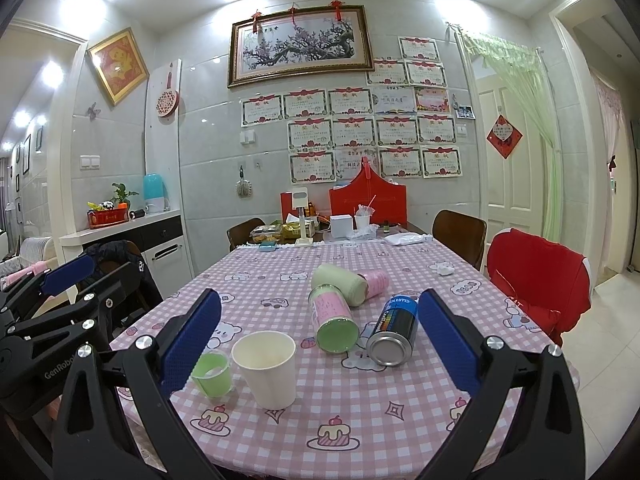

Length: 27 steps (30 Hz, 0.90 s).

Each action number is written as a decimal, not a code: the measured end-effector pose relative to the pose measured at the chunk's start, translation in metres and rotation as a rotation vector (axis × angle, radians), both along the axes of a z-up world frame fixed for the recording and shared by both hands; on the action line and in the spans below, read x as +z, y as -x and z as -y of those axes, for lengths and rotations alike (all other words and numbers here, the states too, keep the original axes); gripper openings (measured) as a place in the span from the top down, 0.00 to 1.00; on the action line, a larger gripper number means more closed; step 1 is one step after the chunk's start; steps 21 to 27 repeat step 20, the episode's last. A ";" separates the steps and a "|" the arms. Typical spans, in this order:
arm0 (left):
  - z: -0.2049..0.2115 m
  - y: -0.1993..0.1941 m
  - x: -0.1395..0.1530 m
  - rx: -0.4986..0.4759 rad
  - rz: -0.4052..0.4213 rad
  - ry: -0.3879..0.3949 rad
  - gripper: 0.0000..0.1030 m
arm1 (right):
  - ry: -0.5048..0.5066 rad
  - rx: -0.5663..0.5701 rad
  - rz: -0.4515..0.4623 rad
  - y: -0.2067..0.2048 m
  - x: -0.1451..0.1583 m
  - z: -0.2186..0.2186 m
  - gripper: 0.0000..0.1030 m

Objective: Flip cup upside down

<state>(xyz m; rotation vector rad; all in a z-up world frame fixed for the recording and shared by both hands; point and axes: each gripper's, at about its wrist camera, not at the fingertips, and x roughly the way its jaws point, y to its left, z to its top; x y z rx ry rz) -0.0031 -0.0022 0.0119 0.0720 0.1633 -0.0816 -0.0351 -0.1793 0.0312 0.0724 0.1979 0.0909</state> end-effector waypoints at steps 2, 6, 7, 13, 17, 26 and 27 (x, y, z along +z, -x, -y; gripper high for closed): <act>0.000 0.000 0.001 0.000 0.001 0.001 0.34 | 0.000 -0.001 -0.002 0.000 -0.002 0.000 0.08; 0.000 0.000 0.000 0.001 -0.001 0.000 0.34 | -0.002 -0.001 -0.008 0.000 -0.004 0.001 0.08; 0.001 0.000 0.000 0.000 -0.002 0.000 0.34 | -0.003 -0.002 -0.009 0.000 -0.005 0.002 0.08; 0.001 -0.003 -0.009 0.011 -0.008 -0.007 0.34 | -0.004 -0.007 -0.016 -0.002 -0.007 0.006 0.08; 0.003 -0.007 -0.015 0.033 -0.013 -0.027 0.22 | -0.003 -0.013 -0.030 -0.006 -0.009 0.008 0.08; 0.003 -0.013 -0.020 0.038 -0.032 -0.031 0.22 | 0.001 -0.026 -0.051 -0.012 -0.014 0.009 0.08; 0.003 -0.013 -0.020 0.038 -0.032 -0.031 0.22 | 0.001 -0.026 -0.051 -0.012 -0.014 0.009 0.08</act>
